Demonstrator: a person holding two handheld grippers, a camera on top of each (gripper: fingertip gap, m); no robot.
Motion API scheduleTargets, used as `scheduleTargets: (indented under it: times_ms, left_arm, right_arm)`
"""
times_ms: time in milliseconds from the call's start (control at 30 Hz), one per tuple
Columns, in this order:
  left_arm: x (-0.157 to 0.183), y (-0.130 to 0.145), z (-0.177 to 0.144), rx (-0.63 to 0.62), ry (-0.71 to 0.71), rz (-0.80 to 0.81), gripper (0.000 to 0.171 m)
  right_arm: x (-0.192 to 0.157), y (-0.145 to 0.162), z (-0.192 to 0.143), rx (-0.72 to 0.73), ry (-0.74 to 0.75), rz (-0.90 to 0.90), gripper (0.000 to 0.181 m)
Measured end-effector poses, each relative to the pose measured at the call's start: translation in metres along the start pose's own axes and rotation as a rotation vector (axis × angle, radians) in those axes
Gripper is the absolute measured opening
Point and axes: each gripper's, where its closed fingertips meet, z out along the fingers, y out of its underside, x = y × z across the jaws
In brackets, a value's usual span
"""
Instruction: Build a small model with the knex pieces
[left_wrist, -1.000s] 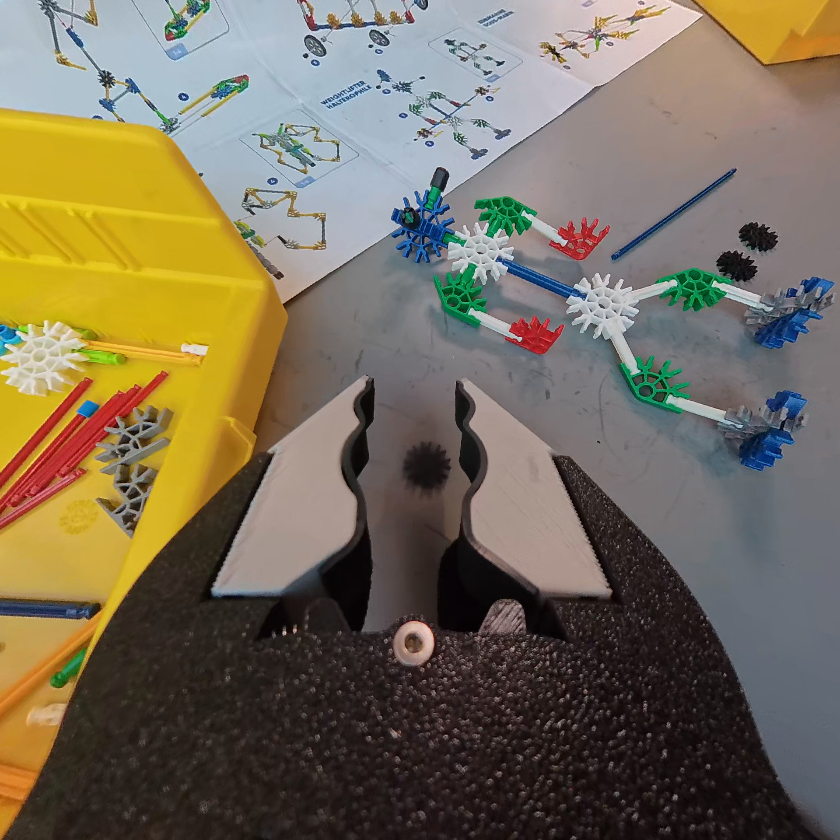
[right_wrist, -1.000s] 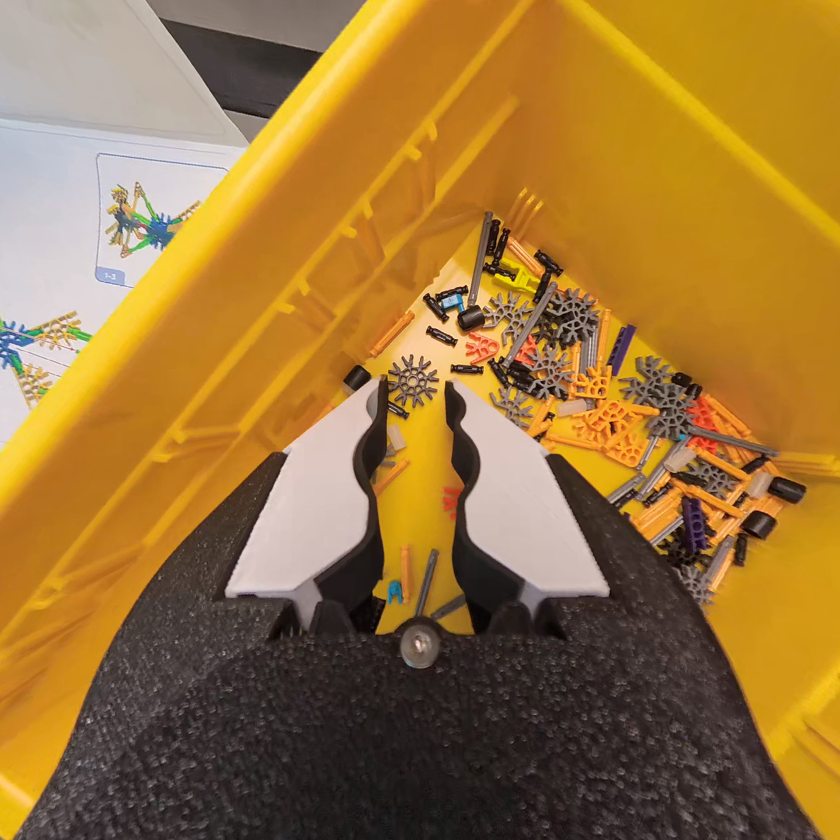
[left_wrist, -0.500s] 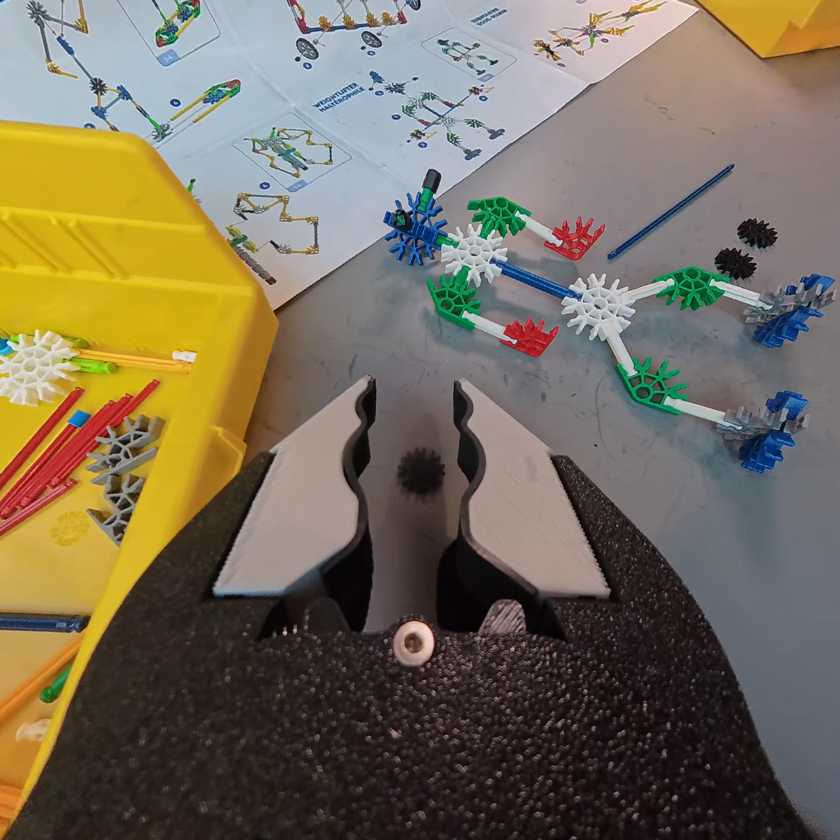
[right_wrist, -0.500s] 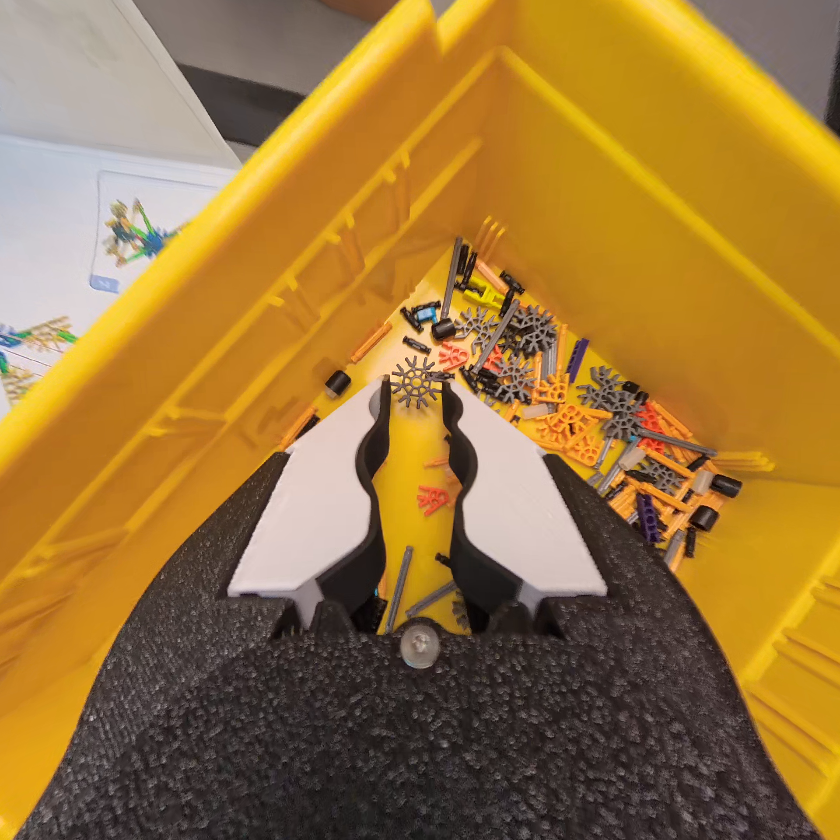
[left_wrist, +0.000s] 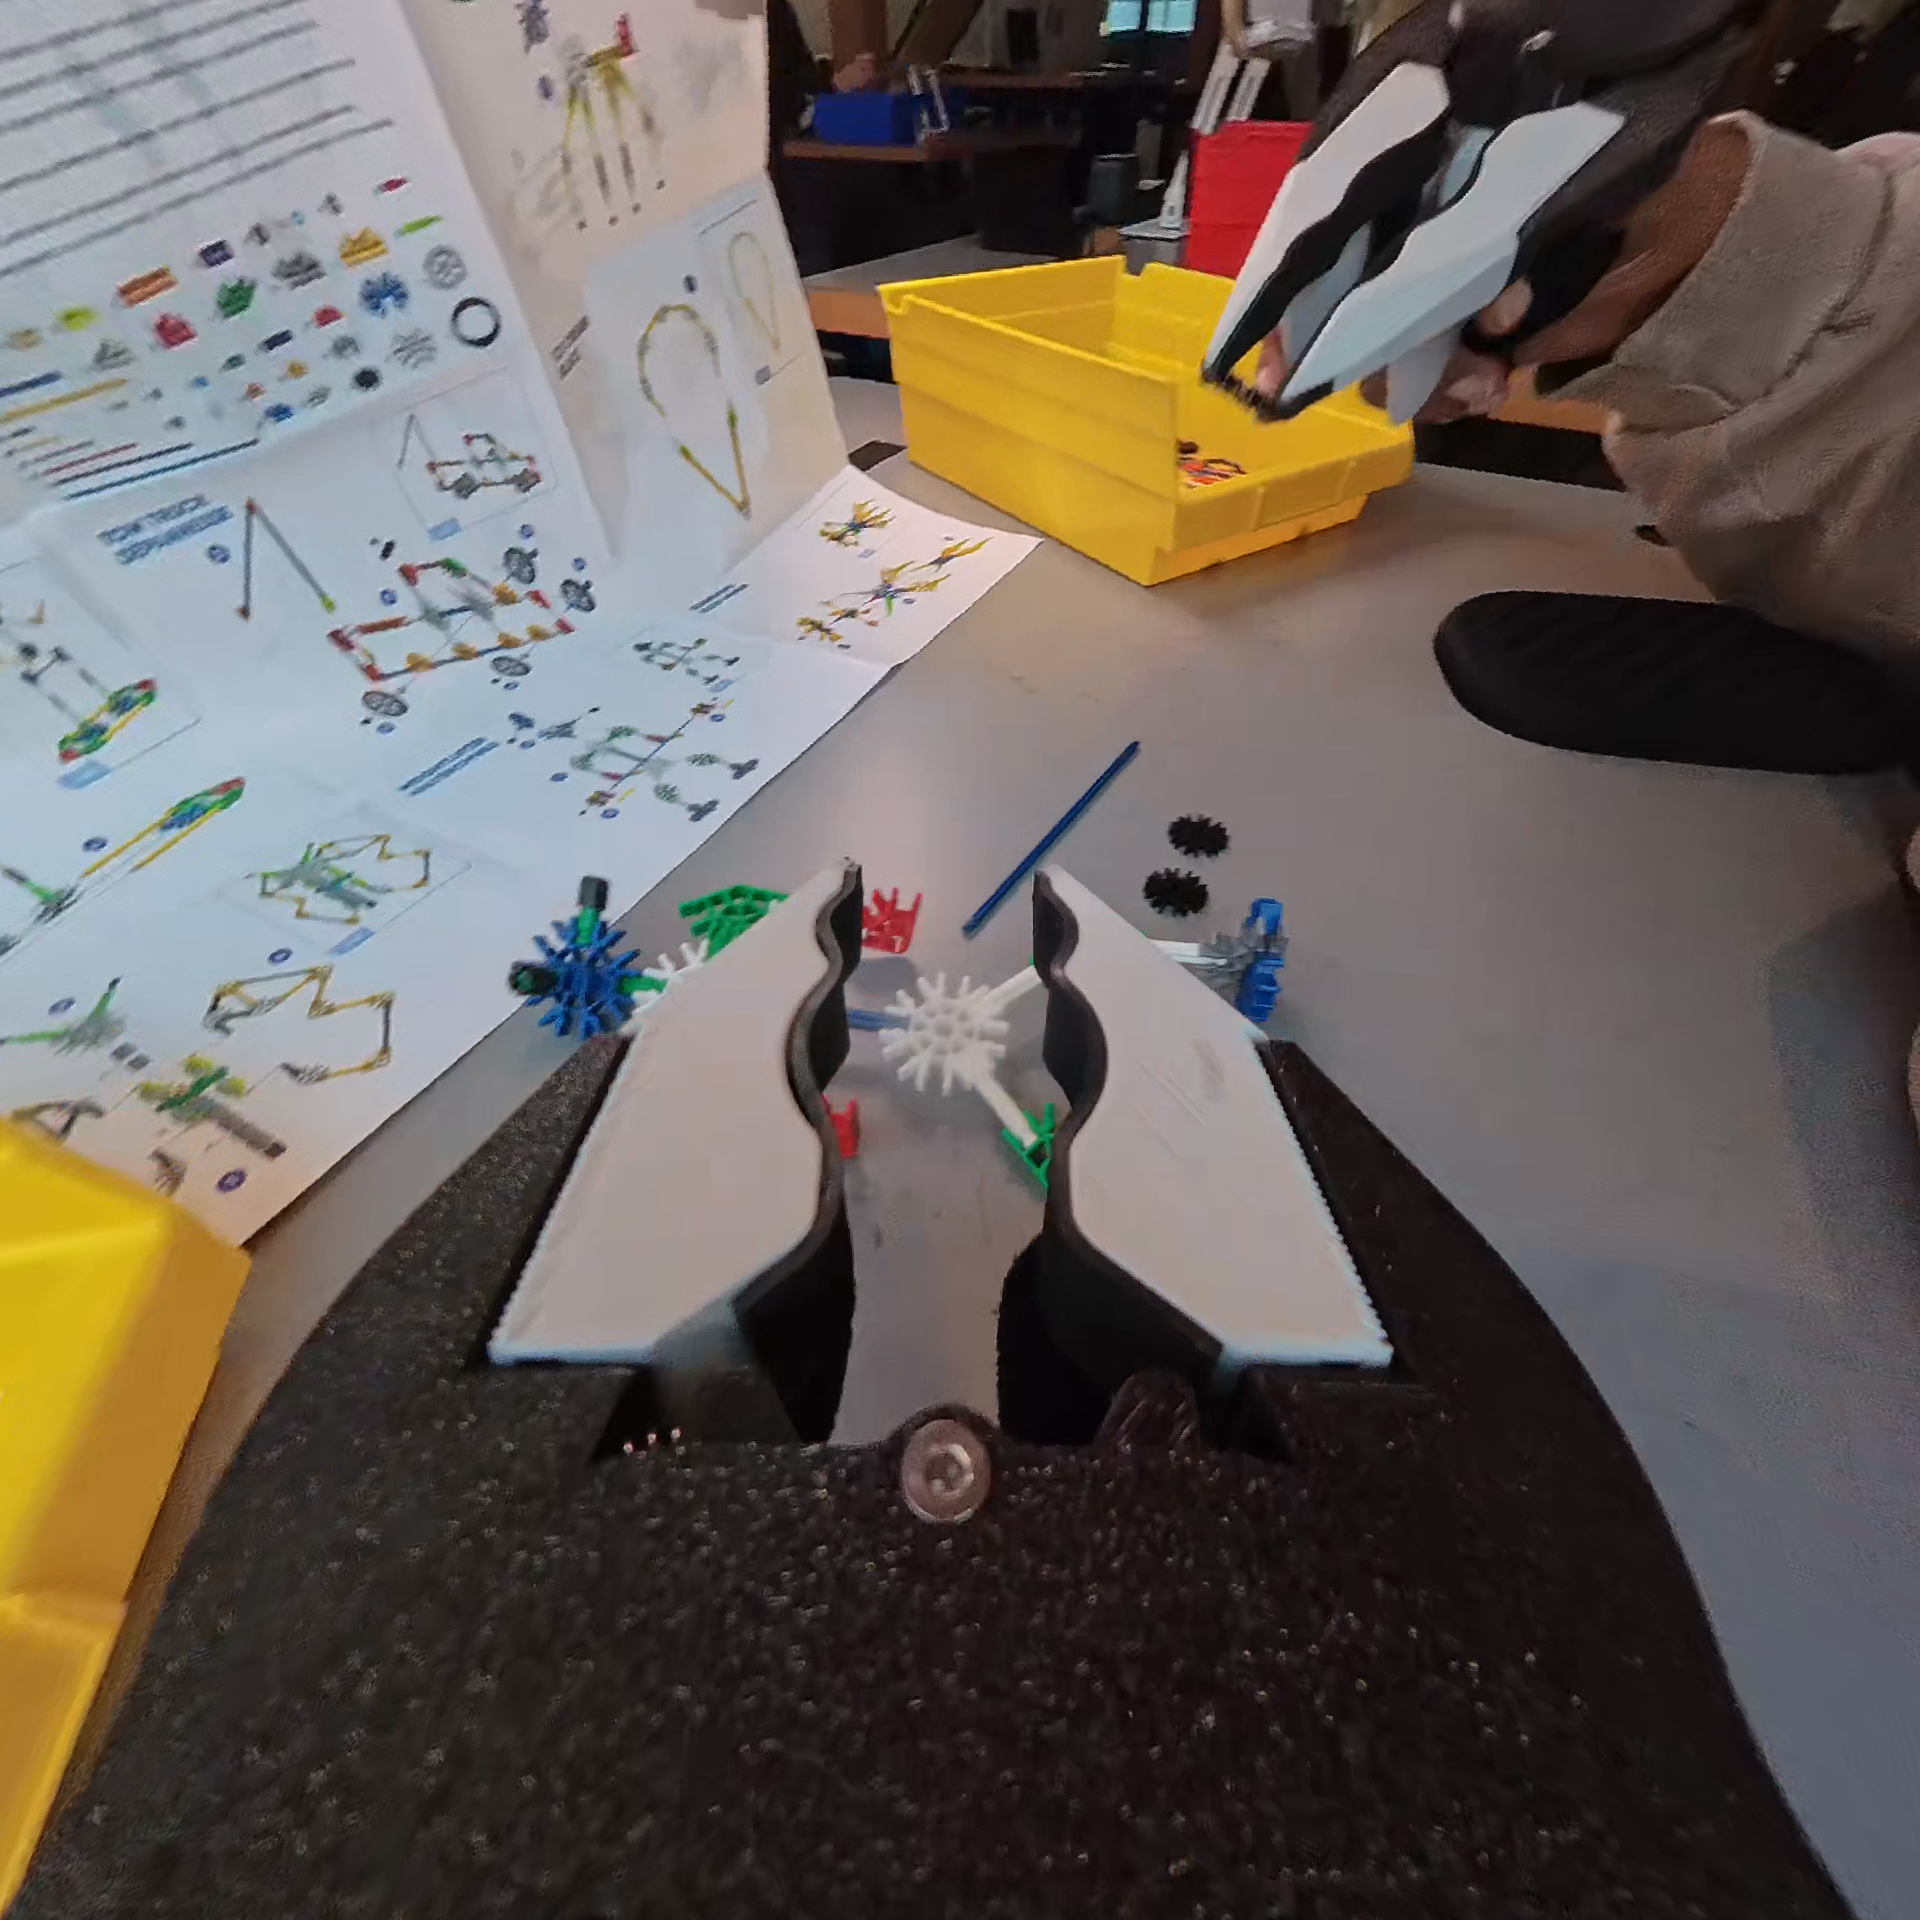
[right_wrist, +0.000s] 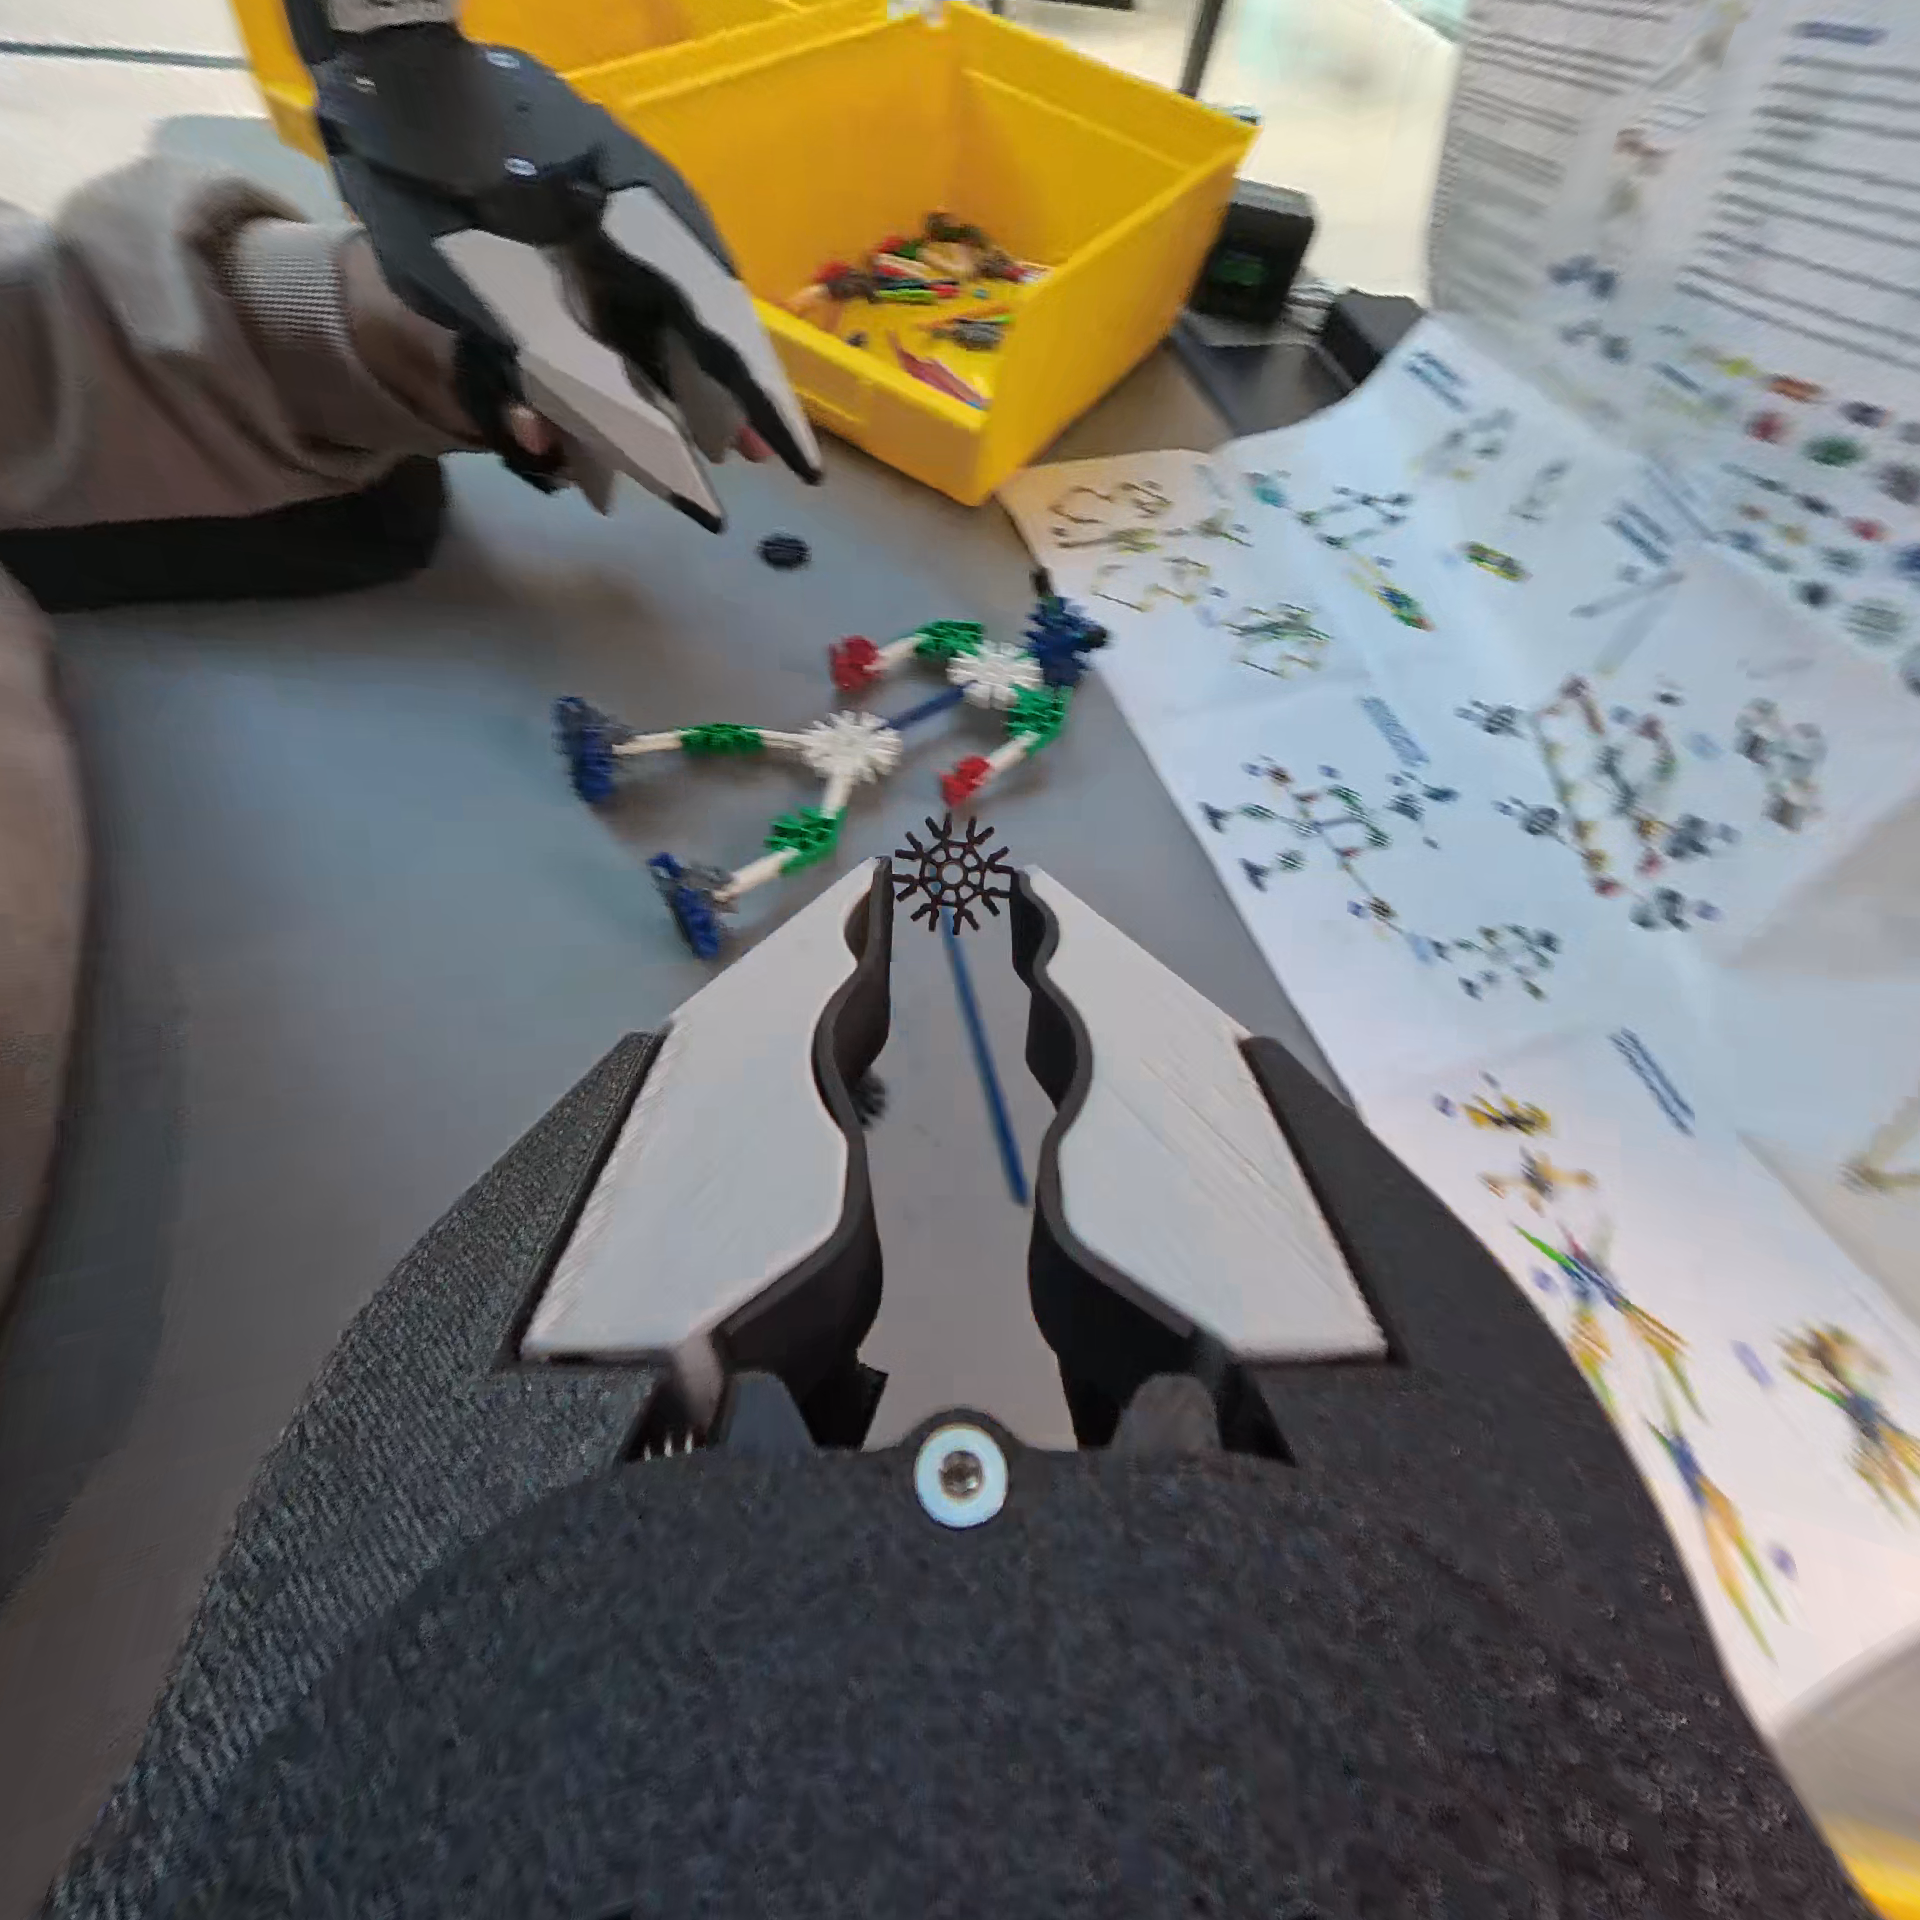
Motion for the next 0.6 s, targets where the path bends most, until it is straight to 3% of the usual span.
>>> scheduleTargets:
  times_ms: [100, 233, 600]
  left_arm:
    - [0.033, -0.007, 0.006, 0.032, 0.14, -0.002, 0.032]
    - [0.062, -0.013, 0.005, 0.058, 0.347, -0.176, 0.032]
    - [0.071, -0.018, 0.002, 0.071, 0.473, -0.367, 0.017]
  right_arm:
    - [-0.054, -0.008, 0.039, 0.062, -0.173, -0.071, 0.021]
    - [-0.084, -0.023, 0.071, 0.138, -0.234, -0.159, 0.021]
    - [-0.094, -0.042, 0.086, 0.185, -0.126, -0.346, 0.021]
